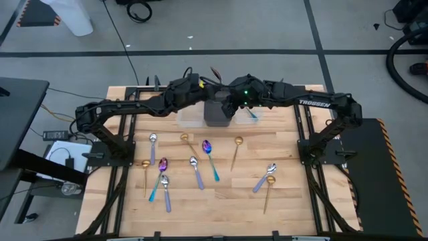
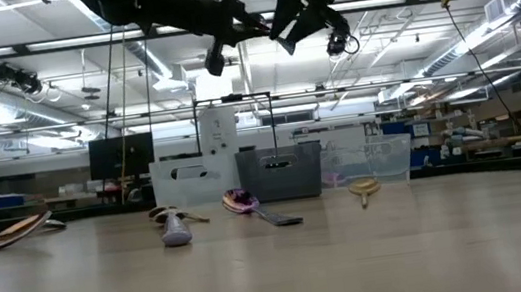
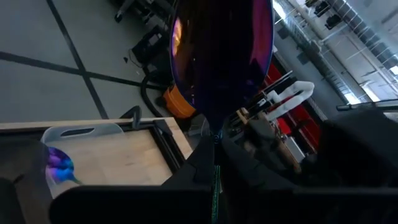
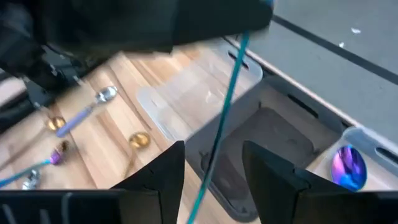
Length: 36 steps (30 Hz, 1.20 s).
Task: Sort silverware by color (type)
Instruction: Put the middle blue spoon into the right transparent bin
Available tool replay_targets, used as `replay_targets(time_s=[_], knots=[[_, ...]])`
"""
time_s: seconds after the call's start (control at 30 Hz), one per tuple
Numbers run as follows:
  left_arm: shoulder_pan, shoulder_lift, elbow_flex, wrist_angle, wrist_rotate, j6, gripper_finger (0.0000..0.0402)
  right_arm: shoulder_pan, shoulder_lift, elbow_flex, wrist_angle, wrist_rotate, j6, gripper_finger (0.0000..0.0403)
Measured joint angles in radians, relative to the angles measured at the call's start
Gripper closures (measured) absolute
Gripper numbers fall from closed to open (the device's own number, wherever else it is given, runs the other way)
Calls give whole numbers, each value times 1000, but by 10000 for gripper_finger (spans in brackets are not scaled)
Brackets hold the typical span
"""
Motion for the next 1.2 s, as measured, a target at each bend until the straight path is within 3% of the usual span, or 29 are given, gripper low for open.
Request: replay_targets(time_s=[0.27, 0.77, 0.87, 1.03, 1.2], knots=[[1, 0, 0, 11, -19, -2, 385, -2, 0, -19, 25, 21, -31, 258], [1, -1, 0, 3, -61, 22, 382, -15, 48, -19, 36, 21, -45, 387], [0, -2, 0, -21, -57, 30, 364, -24, 48, -19, 28, -10, -28, 391], [1, 0, 0, -58, -40, 33, 300, -44, 48, -20, 28, -92, -34, 389], [8, -2, 0, -120, -6, 85, 243, -62, 48, -19, -8, -99, -17, 390]])
